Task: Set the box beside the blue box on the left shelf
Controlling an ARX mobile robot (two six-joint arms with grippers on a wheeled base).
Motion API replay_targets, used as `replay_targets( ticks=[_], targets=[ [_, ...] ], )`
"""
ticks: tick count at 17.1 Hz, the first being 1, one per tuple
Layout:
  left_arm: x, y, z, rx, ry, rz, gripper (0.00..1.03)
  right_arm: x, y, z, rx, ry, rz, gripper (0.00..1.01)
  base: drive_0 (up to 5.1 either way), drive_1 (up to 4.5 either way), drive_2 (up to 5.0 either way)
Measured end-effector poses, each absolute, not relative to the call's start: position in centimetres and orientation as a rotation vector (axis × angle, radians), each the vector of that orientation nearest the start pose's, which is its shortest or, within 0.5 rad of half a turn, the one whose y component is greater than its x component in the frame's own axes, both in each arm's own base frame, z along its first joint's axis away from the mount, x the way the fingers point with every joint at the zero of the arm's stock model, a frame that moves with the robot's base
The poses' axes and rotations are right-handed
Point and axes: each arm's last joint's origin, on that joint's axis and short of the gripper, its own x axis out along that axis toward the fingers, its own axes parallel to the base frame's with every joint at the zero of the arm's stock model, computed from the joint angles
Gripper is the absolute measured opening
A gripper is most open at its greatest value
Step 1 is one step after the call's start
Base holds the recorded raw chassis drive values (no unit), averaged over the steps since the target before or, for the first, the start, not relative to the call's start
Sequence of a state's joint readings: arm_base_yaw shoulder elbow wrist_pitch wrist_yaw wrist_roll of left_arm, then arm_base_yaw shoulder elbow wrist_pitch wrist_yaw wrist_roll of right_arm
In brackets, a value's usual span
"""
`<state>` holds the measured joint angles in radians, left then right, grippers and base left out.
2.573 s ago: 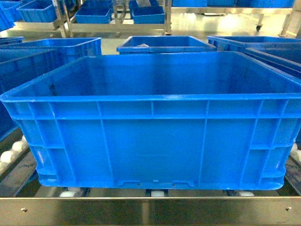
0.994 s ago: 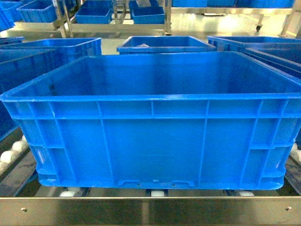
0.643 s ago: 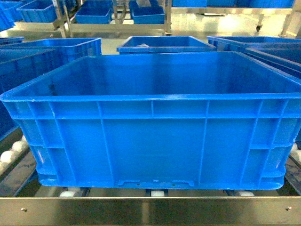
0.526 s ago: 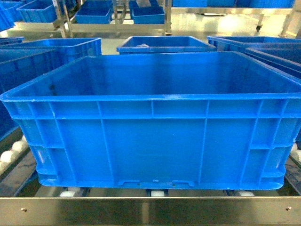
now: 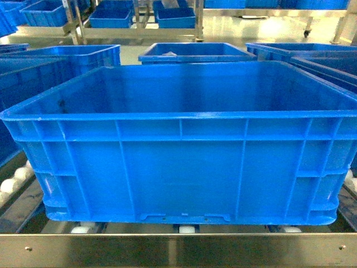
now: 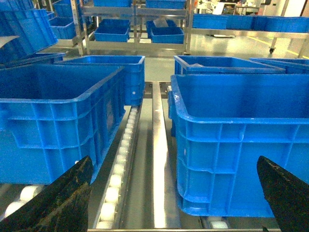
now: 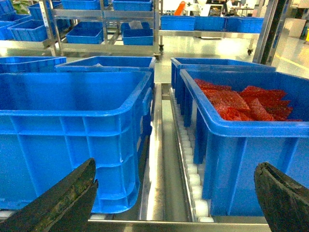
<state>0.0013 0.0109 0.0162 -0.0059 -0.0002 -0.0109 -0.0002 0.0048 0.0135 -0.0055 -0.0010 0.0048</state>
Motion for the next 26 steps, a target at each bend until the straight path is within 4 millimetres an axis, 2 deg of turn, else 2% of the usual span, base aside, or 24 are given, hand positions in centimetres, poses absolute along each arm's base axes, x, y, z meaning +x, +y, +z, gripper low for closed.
replay_targets(
  ticks=[26],
  targets=[
    [9.74, 0.01, 16.76, -0.011, 0.001, 0.002, 0.98, 9.72, 0.0, 16.72, 0.005, -0.003, 0.001, 0.98, 0.0, 0.0, 0.0]
  ],
)
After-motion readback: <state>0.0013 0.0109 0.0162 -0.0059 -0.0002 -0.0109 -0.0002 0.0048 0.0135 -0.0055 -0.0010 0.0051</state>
